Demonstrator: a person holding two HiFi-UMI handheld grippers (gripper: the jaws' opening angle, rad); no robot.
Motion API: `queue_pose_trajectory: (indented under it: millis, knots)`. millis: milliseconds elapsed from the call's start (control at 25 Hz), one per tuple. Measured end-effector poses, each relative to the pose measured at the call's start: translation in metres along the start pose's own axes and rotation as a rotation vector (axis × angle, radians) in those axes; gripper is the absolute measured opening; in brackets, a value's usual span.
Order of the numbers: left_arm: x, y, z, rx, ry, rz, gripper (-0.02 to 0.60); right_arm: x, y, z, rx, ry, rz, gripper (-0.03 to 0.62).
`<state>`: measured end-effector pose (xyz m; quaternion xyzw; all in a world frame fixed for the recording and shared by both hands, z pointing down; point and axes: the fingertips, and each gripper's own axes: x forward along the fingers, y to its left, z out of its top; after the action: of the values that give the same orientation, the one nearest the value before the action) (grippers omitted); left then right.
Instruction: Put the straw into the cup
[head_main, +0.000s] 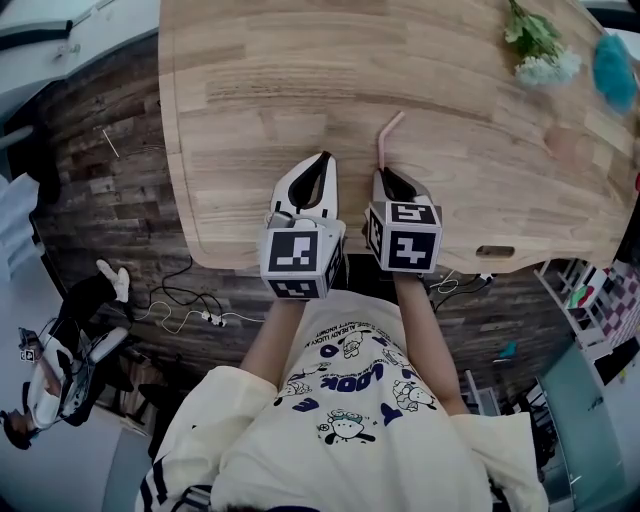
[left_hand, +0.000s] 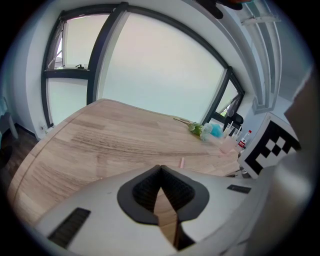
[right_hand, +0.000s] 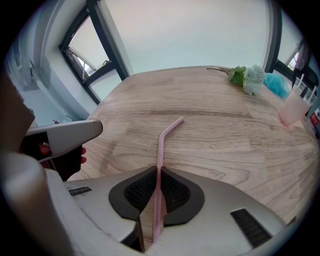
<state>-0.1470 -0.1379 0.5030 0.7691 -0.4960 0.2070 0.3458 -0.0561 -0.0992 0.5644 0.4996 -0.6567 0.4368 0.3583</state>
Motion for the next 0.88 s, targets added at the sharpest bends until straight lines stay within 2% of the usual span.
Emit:
queue_pose_trajectory:
  millis: [560, 880]
  knots:
    - [-0.011, -0.007, 0.024, 0.048, -0.064, -0.039, 0.025, -0.029, 0.005, 0.020, 0.072, -0.138, 0.015, 0.026]
    - [-0.023, -0.035, 0.043, 0.120, -0.109, -0.125, 0.025, -0.063, 0.000, 0.031, 0.118, -0.252, -0.023, 0.026]
